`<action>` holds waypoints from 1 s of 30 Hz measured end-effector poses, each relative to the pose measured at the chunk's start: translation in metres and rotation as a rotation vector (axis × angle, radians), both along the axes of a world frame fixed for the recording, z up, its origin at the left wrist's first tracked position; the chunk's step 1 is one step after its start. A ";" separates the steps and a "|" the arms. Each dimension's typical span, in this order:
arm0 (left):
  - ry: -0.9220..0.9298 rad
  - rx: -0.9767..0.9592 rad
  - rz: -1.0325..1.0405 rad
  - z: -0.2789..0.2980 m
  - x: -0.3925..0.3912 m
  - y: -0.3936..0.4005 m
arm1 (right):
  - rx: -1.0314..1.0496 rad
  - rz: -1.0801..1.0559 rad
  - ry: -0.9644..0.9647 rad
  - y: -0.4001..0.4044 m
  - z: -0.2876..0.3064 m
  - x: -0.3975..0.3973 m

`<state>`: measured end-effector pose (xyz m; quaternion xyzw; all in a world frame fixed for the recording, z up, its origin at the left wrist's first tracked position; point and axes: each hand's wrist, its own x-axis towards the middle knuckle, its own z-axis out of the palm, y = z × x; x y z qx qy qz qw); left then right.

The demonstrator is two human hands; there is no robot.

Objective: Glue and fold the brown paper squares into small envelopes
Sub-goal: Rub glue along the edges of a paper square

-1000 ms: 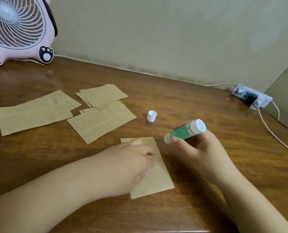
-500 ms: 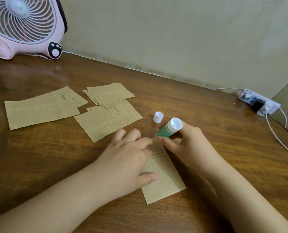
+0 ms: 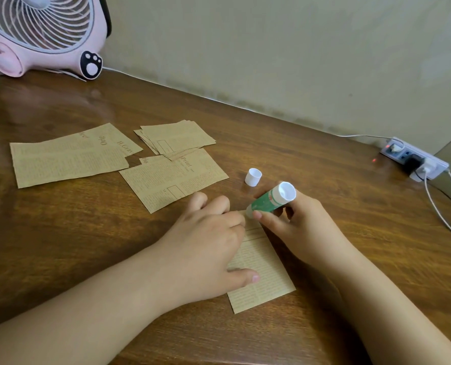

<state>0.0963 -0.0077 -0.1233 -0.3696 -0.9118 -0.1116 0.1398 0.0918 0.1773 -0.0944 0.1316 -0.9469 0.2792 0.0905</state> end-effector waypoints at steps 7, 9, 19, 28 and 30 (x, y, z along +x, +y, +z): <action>-0.017 -0.025 0.007 0.005 0.001 0.001 | 0.088 0.067 0.018 0.010 -0.007 0.012; 0.006 -0.027 0.017 0.004 0.001 0.000 | 0.068 0.081 0.011 0.013 -0.006 0.021; 0.005 -0.001 0.013 0.000 0.000 0.000 | 0.069 0.128 -0.051 0.025 0.004 0.068; 0.004 0.023 0.008 -0.002 0.003 -0.001 | -0.024 0.109 -0.038 0.035 0.022 0.080; -0.013 0.017 0.010 -0.001 0.004 -0.001 | -0.025 0.057 0.047 0.031 0.030 0.071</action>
